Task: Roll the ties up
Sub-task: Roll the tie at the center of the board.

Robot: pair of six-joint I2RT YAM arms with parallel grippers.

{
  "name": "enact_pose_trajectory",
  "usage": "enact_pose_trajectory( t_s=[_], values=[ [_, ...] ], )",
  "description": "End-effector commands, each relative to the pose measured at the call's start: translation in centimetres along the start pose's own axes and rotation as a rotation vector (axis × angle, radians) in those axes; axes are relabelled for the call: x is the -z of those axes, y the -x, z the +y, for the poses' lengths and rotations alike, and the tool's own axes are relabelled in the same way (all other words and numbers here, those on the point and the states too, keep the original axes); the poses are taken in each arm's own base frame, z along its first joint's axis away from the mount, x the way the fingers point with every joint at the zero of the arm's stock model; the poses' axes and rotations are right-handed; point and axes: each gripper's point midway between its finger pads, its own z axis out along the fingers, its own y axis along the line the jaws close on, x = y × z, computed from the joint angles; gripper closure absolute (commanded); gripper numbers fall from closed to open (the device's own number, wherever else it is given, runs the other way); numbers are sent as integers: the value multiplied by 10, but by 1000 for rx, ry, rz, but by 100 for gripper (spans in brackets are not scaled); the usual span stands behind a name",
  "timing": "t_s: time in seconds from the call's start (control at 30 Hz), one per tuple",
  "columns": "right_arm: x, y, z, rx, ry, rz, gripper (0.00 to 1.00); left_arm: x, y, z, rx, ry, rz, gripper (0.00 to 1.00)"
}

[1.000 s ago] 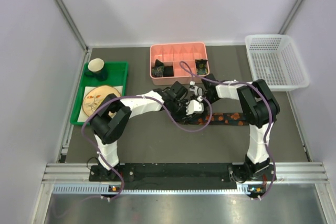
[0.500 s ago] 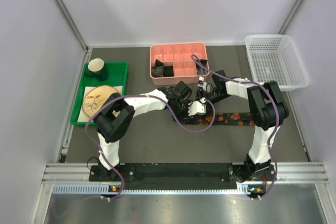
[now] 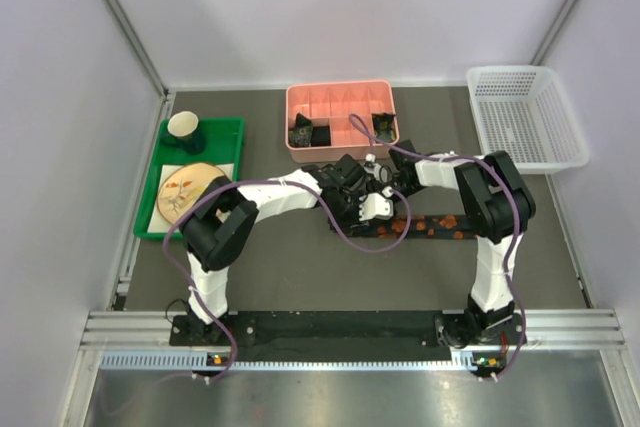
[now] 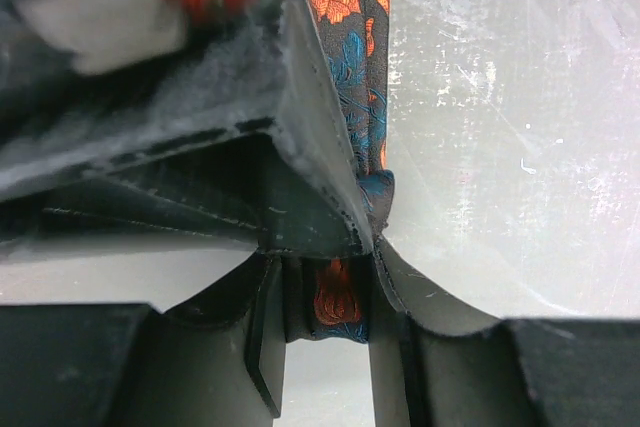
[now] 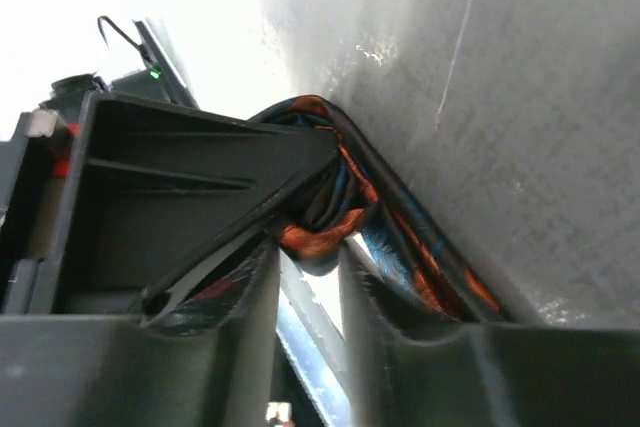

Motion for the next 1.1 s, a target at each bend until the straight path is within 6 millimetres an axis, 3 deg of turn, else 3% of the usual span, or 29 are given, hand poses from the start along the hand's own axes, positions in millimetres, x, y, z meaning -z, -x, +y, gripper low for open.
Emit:
enact_pose_trajectory(
  t_s=[0.0,0.07,0.2,0.23,0.33,0.47,0.53,0.57,0.6,0.77,0.9,1.07],
  values=[
    [-7,8,-2,52,-38,-10,100,-20,-46,-4,13,-22,161,87],
    [-7,8,-8,49,-65,-5,100,-20,-48,-6,14,-26,162,87],
    [-4,5,-29,25,-162,-7,100,-16,-45,-4,47,-23,133,71],
    [-4,4,-33,18,-176,-4,100,-14,-41,0,74,-11,103,61],
    [-4,-1,-45,2,-219,2,100,8,-25,10,150,-12,-68,43],
    [-2,-3,-58,-3,-271,4,100,35,-3,23,154,21,-380,30],
    [0,-3,-65,-6,-307,0,100,48,7,23,127,53,-466,29],
    [2,-1,-68,-9,-317,-6,100,44,2,15,118,45,-486,26],
    [2,-2,-72,-14,-335,-5,100,48,14,16,78,44,-550,25],
    [6,-1,-82,-35,-381,-1,100,36,23,4,93,-34,-604,20],
    [5,1,-85,-35,-393,2,100,29,32,10,74,-7,-635,20],
    [3,2,-84,-37,-373,11,100,13,38,8,51,-28,-635,28]
  ],
)
